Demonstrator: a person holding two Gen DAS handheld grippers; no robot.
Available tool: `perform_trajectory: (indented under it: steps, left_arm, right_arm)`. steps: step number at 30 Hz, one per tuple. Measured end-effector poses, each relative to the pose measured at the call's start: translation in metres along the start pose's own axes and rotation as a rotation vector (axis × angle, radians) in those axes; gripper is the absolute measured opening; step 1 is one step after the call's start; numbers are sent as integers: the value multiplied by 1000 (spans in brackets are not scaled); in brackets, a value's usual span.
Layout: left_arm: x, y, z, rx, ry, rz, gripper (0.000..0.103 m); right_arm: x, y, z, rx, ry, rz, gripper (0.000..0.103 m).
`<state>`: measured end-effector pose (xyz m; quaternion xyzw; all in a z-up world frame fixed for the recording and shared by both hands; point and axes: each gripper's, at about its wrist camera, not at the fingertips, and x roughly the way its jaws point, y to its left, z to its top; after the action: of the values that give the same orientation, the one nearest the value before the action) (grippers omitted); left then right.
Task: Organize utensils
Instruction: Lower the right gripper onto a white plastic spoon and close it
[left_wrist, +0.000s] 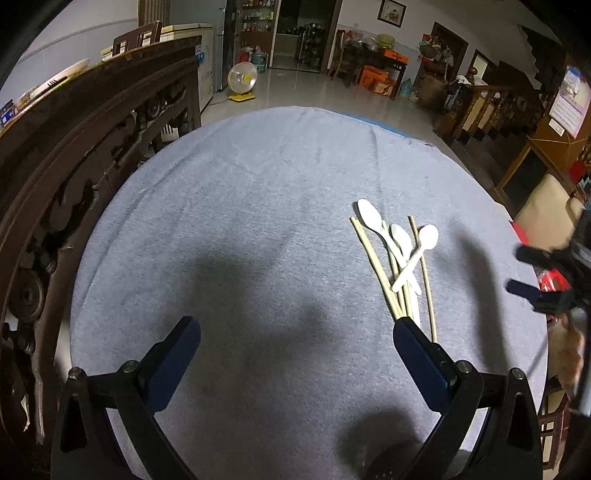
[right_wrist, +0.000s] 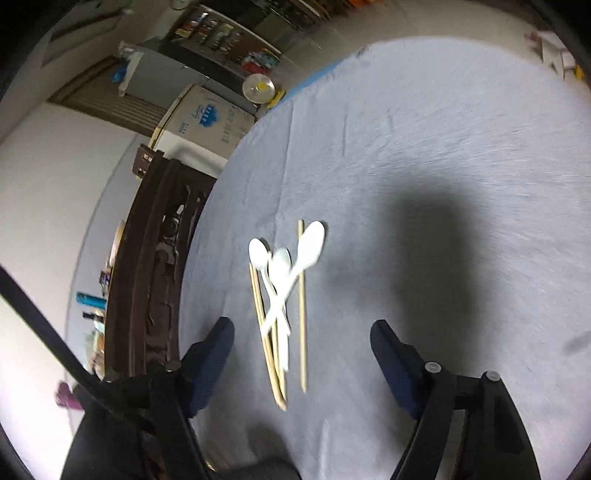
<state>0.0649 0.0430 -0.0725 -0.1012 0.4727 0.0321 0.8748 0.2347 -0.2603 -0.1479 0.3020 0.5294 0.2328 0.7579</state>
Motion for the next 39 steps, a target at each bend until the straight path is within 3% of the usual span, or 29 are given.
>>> perform_trajectory:
  steps: [2, 5, 14, 21, 24, 26, 31, 33, 35, 37, 39]
  left_arm:
    - [7, 3, 4, -7, 5, -1, 103]
    - [18, 6, 11, -17, 18, -1, 103]
    - [52, 2, 35, -41, 68, -29, 103]
    - [70, -9, 54, -9, 84, -19, 103]
    - [76, -13, 62, -5, 93, -24, 103]
    - [81, -16, 67, 3, 94, -24, 103]
    - [95, -22, 80, 6, 107, -25, 103]
    - [100, -26, 86, 12, 109, -14, 103]
    - [105, -30, 93, 21, 114, -5, 103]
    - [112, -34, 99, 23, 125, 5, 103]
    - [123, -36, 107, 15, 156, 16, 103]
  right_arm:
    - [20, 1, 12, 12, 16, -5, 62]
    - [48, 1, 27, 24, 37, -2, 52]
    - [94, 15, 58, 5, 57, -75, 40]
    - [112, 9, 55, -2, 76, -148, 29]
    - [108, 5, 56, 21, 65, -139, 30]
    - [105, 3, 56, 25, 63, -118, 49]
    - [115, 19, 60, -61, 70, -171, 50]
    - [121, 28, 60, -99, 71, -217, 45]
    - [127, 34, 62, -144, 76, -275, 20]
    - [132, 35, 63, -165, 82, -313, 5]
    - [132, 33, 64, -163, 81, -293, 4]
